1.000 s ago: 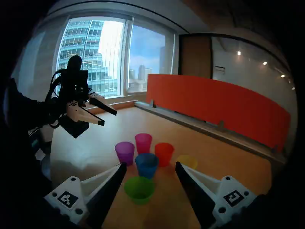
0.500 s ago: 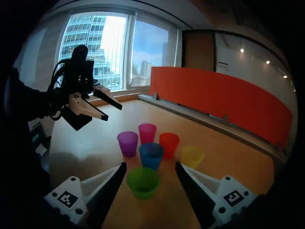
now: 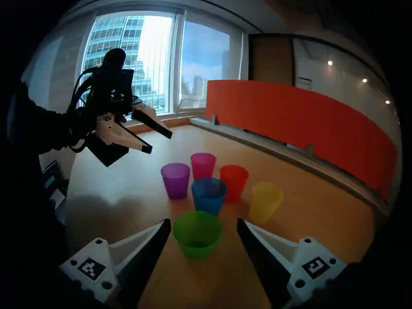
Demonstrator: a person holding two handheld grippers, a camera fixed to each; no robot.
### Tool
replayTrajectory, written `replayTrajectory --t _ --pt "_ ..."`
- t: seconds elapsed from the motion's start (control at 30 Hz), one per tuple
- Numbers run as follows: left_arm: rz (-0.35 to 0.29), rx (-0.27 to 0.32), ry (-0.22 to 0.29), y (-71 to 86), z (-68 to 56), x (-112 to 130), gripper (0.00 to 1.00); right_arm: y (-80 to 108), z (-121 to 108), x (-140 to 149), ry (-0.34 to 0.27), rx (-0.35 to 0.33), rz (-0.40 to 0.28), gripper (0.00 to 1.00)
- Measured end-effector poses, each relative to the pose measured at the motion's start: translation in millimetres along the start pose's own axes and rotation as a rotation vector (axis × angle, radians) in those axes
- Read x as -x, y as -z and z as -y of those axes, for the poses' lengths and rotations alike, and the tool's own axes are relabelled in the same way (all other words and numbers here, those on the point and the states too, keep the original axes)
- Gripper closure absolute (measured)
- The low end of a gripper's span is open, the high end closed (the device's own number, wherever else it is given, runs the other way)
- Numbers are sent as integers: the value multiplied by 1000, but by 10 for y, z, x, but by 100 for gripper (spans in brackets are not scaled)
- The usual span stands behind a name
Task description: Pour water
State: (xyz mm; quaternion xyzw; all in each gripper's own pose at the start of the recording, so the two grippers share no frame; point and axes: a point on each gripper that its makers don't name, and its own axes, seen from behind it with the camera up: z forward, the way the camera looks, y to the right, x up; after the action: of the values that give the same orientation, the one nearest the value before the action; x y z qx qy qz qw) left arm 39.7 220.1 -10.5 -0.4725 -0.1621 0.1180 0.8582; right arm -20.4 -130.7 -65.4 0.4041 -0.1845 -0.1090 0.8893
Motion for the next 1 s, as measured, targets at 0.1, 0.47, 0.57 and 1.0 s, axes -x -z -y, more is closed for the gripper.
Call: replayTrajectory --t 0.1,0.47,0.57,1.0 --pt "5 4 0 -27 -4 19 10 -11 10 64 -3 -3 11 1" --pt "15 16 -3 -114 -16 49 10 -97 35 289 -10 -9 54 1" --pt "16 17 -4 -129 -12 49 10 -133 56 322 -14 -16 60 1" --pt "18 22 -2 -183 2 69 10 -342 90 402 -17 -36 75 1"
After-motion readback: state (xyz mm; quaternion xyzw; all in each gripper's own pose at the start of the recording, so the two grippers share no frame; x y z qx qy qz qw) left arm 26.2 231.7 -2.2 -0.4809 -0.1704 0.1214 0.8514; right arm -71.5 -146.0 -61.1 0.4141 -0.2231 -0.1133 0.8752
